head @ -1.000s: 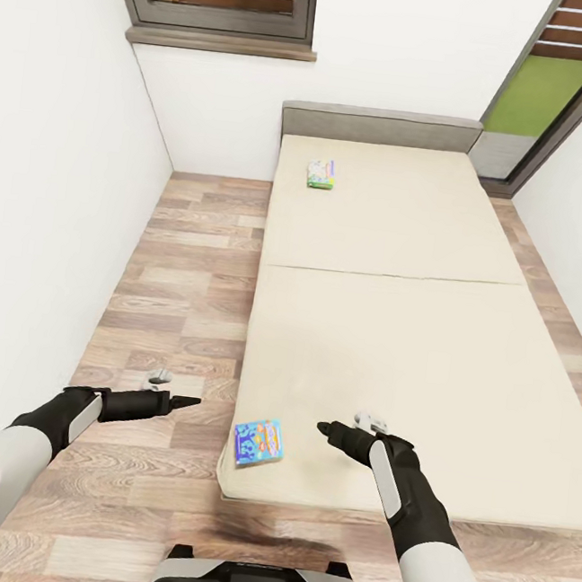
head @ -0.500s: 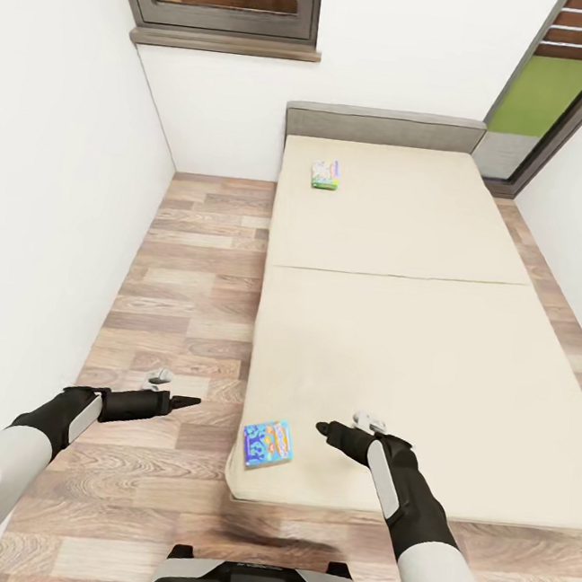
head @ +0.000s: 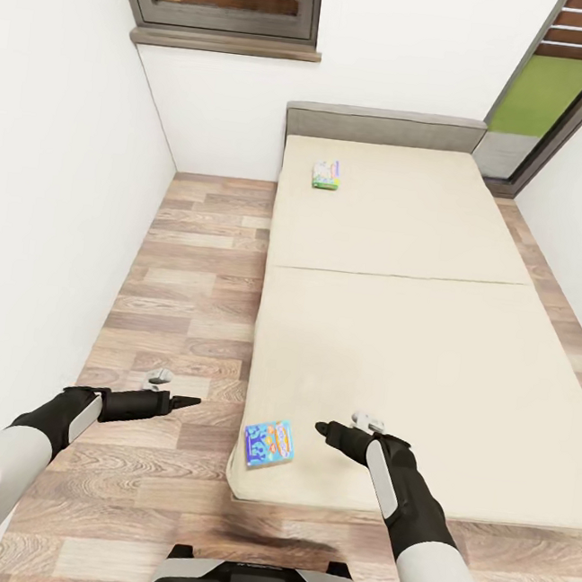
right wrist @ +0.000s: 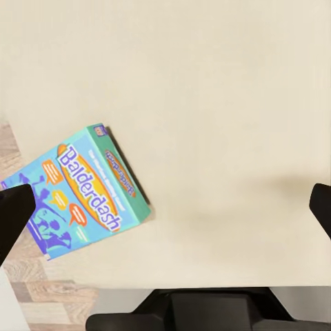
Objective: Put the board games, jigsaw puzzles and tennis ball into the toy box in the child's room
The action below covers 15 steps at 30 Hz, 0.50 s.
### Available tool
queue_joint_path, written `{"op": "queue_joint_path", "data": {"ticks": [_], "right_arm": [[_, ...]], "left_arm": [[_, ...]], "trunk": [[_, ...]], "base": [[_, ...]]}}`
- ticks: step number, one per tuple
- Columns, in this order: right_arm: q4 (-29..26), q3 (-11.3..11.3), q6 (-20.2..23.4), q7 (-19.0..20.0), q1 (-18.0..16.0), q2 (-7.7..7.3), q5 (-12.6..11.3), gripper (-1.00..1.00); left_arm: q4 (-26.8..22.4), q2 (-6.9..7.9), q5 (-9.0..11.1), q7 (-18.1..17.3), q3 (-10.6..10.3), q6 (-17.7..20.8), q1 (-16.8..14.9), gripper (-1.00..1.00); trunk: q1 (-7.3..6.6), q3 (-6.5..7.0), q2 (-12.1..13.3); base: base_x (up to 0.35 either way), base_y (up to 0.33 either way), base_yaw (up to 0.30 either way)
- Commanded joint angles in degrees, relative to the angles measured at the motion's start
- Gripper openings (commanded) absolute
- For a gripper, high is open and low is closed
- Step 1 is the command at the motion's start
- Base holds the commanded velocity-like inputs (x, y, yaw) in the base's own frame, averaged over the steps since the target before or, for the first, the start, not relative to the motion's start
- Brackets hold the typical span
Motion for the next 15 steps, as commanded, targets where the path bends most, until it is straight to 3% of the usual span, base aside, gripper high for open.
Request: {"op": "queue_joint_path", "data": {"ticks": [1, 15], "right_arm": [[-0.05, -0.22, 0.30, 0.13, -0.03, 0.07, -0.05, 1.00], [0.22, -0.14, 0.23, -0.96, -0.03, 0.56, 0.04, 1.00]], "left_arm": [[-0.02, 0.04, 0.50, -0.07, -0.22, 0.58, -0.03, 1.00], [0.02, 0.10, 0.50, 0.00, -0.14, 0.58, -0.03, 1.00]], "trunk": [[0.03, -0.10, -0.09], [0.03, -1.16, -0.09]], "base": [[0.000, 0.002, 0.000], [0.000, 0.000, 0.000]]}}
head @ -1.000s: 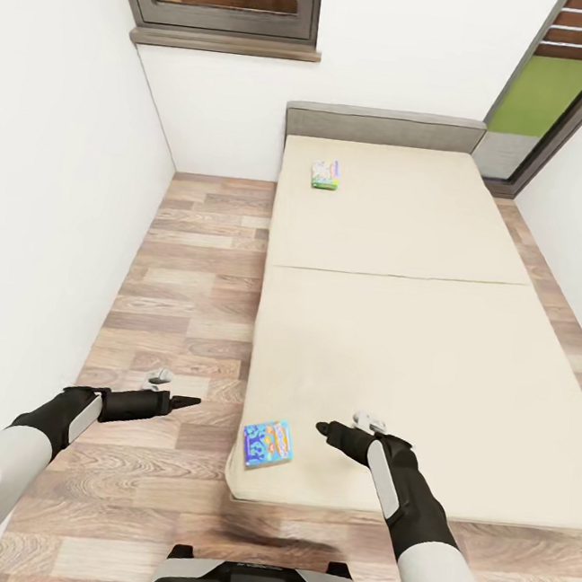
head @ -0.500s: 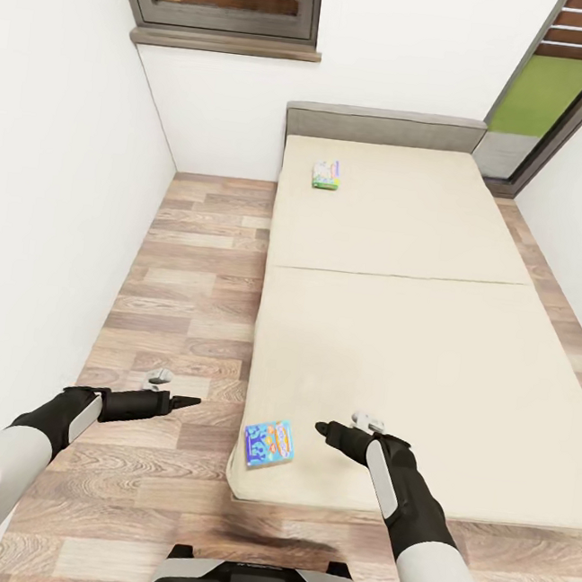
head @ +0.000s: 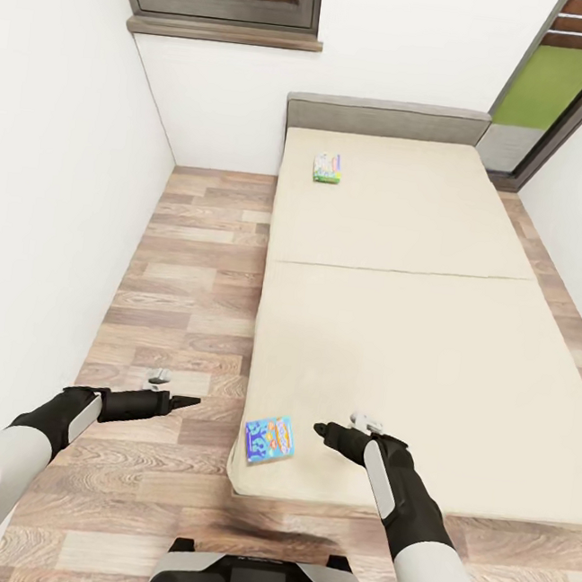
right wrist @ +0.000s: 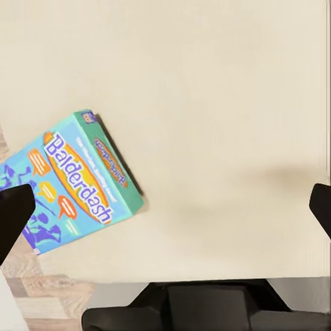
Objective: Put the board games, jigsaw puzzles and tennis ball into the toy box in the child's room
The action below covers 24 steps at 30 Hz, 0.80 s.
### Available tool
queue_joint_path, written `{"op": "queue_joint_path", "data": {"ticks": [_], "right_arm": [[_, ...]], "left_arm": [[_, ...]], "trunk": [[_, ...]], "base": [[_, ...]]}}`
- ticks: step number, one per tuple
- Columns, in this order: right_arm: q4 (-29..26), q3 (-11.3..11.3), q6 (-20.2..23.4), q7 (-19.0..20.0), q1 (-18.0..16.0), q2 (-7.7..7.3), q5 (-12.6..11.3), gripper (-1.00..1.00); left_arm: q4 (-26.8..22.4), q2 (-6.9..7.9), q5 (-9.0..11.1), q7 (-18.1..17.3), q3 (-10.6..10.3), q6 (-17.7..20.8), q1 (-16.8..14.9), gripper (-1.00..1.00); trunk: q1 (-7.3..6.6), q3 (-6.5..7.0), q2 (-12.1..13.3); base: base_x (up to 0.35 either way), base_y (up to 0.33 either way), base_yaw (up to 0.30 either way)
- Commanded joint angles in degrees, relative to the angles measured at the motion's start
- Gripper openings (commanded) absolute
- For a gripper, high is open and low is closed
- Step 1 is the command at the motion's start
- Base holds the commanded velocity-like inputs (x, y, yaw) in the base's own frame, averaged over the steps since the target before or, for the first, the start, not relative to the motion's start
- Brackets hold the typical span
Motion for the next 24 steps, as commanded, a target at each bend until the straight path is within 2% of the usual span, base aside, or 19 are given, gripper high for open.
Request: {"op": "queue_joint_path", "data": {"ticks": [1, 8, 13, 14, 15, 16, 17, 18, 23, 24], "right_arm": [[0.14, -0.22, 0.31, -0.24, -0.02, 0.08, -0.18, 1.00], [5.52, 0.25, 0.11, -2.36, -0.30, 0.05, 0.12, 1.00], [9.80, 0.43, -2.00, -3.36, -2.05, -0.47, 0.21, 1.00], [10.18, 0.46, -2.31, -3.45, -2.36, -0.51, 0.21, 1.00], [10.72, 0.50, -2.79, -3.59, -2.85, -0.58, 0.20, 1.00], [10.72, 0.50, -2.79, -3.59, -2.85, -0.58, 0.20, 1.00], [10.91, 0.51, -2.98, -3.69, -3.02, -0.60, 0.19, 1.00], [11.17, 0.53, -3.25, -4.02, -3.29, -0.66, 0.22, 1.00], [11.40, 0.59, -3.78, -6.07, -3.59, -0.44, 0.30, 1.00], [11.44, 0.61, -3.94, -7.25, -3.64, -0.30, 0.32, 1.00]], "left_arm": [[-0.01, 0.04, 0.50, -0.07, -0.19, 0.59, -0.01, 1.00], [-0.05, 0.41, 0.50, 0.81, 0.04, 0.73, -0.02, 1.00], [-0.02, 0.44, 0.50, 4.47, 0.12, 1.07, -0.23, 1.00], [-0.03, 0.42, 0.50, 5.57, 0.13, 1.11, -0.28, 1.00], [-0.05, 0.39, 0.52, 8.23, 0.14, 1.18, -0.38, 1.00], [-0.05, 0.39, 0.52, 8.23, 0.14, 1.18, -0.38, 1.00], [-0.05, 0.36, 0.53, 9.75, 0.17, 1.20, -0.41, 1.00], [-0.06, 0.27, 0.55, 13.09, 0.20, 1.20, -0.49, 1.00], [-0.07, 0.16, 0.68, 21.64, 0.29, 1.05, -0.65, 1.00], [-0.07, 0.19, 0.74, 24.30, 0.31, 0.98, -0.69, 1.00]], "trunk": [[0.03, -0.17, -0.10], [0.03, -0.81, -0.10], [0.03, -1.27, -0.10], [0.03, -1.36, -0.10], [0.03, -1.45, -0.10], [0.03, -1.53, -0.10], [0.03, -1.62, -0.10], [0.03, -1.68, -0.10], [0.03, -1.83, -0.10], [0.03, -1.84, -0.10]], "base": [[0.000, 0.000, 0.000], [0.000, 0.000, 0.000], [0.000, 0.000, 0.000], [0.000, 0.000, 0.000], [0.000, 0.000, 0.000], [0.000, 0.000, 0.000], [0.000, 0.000, 0.000], [0.000, 0.000, 0.000], [0.000, 0.000, 0.000], [0.000, 0.000, 0.000]]}}
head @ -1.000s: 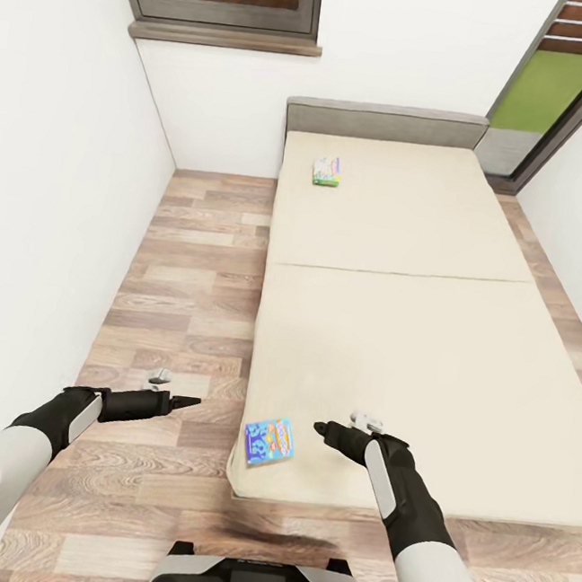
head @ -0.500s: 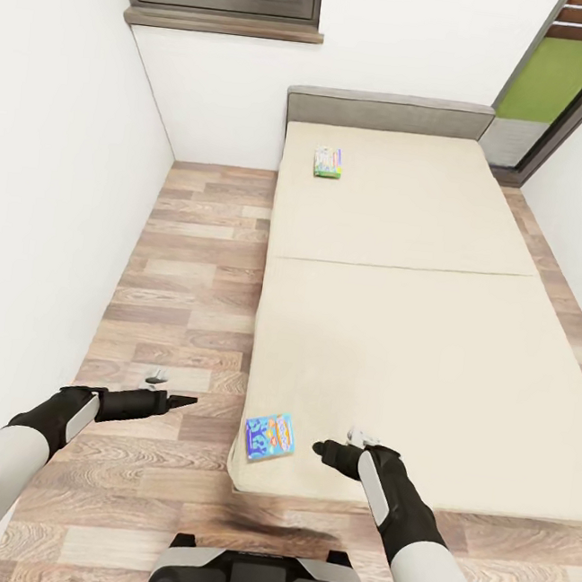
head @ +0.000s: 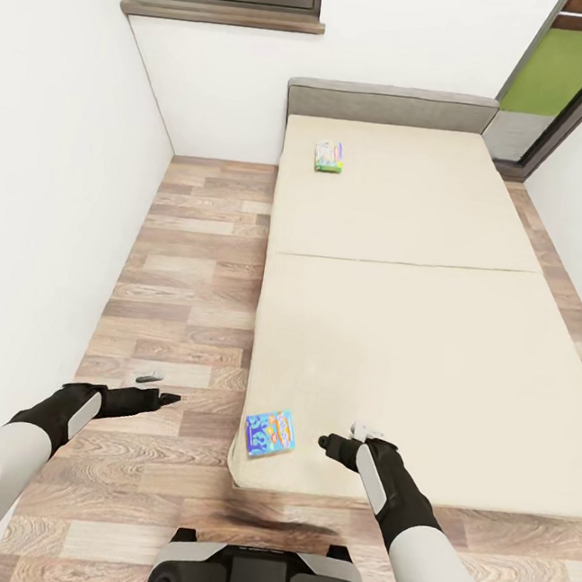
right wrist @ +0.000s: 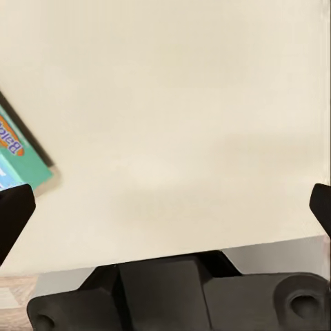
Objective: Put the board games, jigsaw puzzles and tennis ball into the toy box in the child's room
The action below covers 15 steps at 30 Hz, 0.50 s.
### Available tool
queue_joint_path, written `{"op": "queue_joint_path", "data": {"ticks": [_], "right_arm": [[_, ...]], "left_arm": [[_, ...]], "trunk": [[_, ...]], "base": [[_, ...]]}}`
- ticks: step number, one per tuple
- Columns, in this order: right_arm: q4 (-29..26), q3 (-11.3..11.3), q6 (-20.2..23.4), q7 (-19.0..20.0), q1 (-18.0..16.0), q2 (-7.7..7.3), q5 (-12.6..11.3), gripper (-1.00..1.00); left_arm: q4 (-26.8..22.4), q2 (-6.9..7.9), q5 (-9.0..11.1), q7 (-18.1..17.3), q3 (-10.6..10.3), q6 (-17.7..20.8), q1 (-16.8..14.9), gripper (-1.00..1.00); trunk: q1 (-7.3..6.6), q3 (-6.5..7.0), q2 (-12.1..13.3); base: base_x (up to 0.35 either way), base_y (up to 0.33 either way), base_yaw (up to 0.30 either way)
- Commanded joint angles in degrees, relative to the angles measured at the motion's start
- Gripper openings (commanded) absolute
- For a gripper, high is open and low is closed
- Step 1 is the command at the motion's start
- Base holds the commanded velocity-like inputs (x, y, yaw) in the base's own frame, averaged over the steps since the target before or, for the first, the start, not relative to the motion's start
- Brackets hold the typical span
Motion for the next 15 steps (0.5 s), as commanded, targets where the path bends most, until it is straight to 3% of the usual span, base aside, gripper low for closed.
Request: {"op": "queue_joint_path", "data": {"ticks": [1, 7, 15], "right_arm": [[-0.08, -0.13, 0.16, -1.06, -0.05, 0.12, -0.63, 1.00], [-0.01, 0.23, -0.59, -2.38, -0.10, 0.56, -0.12, 1.00], [-0.59, 0.00, -0.91, -1.98, 0.49, 0.04, -0.14, 1.00]], "left_arm": [[-0.06, 0.06, 0.61, 1.16, -0.15, 0.48, -0.04, 1.00], [-1.52, -1.53, 0.77, 2.06, -0.12, 0.17, -0.14, 1.00], [-2.43, -1.56, 0.65, 1.76, -0.19, 0.25, -0.14, 1.00]], "trunk": [[0.03, -0.08, -0.09], [0.03, -0.09, -0.09], [0.03, -0.09, -0.09]], "base": [[0.000, 0.000, 0.000], [0.000, 0.000, 0.000], [0.000, 0.000, 0.000]]}}
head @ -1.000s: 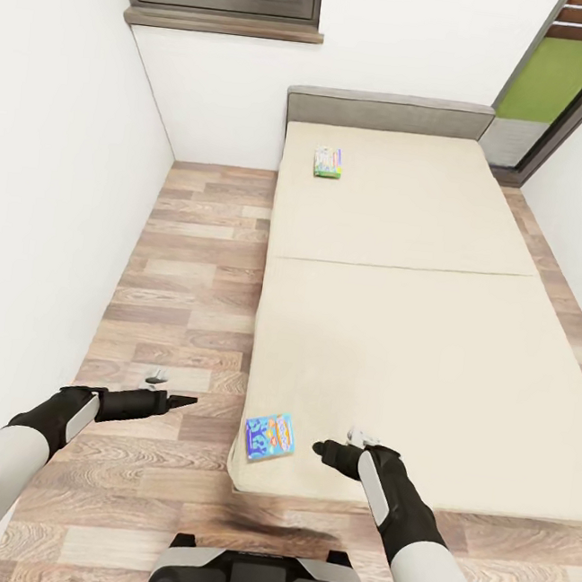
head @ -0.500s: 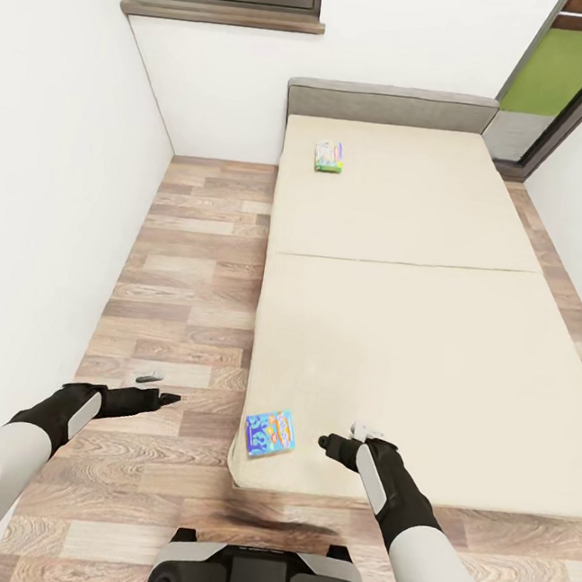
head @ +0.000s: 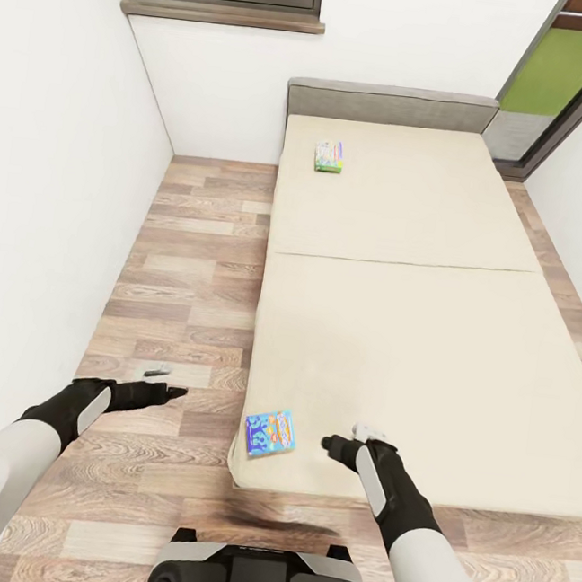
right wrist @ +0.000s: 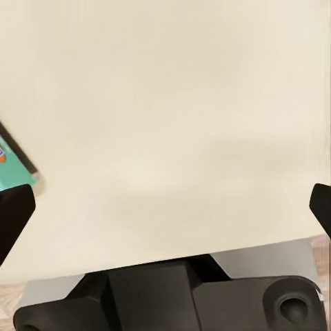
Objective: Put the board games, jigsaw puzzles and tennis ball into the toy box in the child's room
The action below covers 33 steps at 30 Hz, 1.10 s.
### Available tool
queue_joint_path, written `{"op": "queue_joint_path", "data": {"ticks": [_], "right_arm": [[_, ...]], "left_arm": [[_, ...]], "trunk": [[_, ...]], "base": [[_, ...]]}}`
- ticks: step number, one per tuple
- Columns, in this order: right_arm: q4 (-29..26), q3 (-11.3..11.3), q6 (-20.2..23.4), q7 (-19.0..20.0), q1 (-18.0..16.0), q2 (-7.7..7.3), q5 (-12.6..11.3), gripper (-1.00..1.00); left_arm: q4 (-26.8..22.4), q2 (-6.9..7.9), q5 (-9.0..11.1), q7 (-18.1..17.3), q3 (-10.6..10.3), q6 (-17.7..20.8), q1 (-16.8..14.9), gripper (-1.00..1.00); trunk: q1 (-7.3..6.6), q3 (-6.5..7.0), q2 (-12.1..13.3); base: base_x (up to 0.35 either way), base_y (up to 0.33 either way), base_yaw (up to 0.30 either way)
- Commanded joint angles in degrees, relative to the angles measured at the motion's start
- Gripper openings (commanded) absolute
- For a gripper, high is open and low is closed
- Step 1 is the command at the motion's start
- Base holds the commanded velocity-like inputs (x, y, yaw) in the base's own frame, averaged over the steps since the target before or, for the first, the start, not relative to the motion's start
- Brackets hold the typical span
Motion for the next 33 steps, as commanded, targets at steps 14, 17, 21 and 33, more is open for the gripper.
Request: {"op": "queue_joint_path", "data": {"ticks": [14, 17, 21, 33], "right_arm": [[-0.06, -0.22, -0.46, -0.36, 0.10, -0.45, -0.71, 1.00], [-0.06, -0.22, -0.33, -0.36, 0.10, -0.42, -0.72, 1.00], [-0.06, -0.23, -0.13, -0.36, 0.09, -0.35, -0.72, 1.00], [0.07, -0.27, 0.11, -0.44, -0.50, 0.42, -0.72, 1.00]], "left_arm": [[-1.23, 0.02, 0.41, -0.03, -0.27, 0.54, -0.01, 1.00], [-1.24, 0.02, 0.41, -0.03, -0.28, 0.54, -0.01, 1.00], [-1.24, 0.01, 0.41, -0.07, -0.27, 0.54, -0.01, 1.00], [-1.29, 0.01, 0.45, -0.12, -0.20, 0.54, -0.01, 1.00]], "trunk": [[0.03, -0.07, -0.09], [0.03, -0.07, -0.09], [0.03, -0.07, -0.09], [0.03, -0.40, -0.09]], "base": [[0.000, 0.000, 0.000], [0.000, 0.000, 0.000], [0.000, 0.000, 0.000], [0.000, 0.000, 0.000]]}}
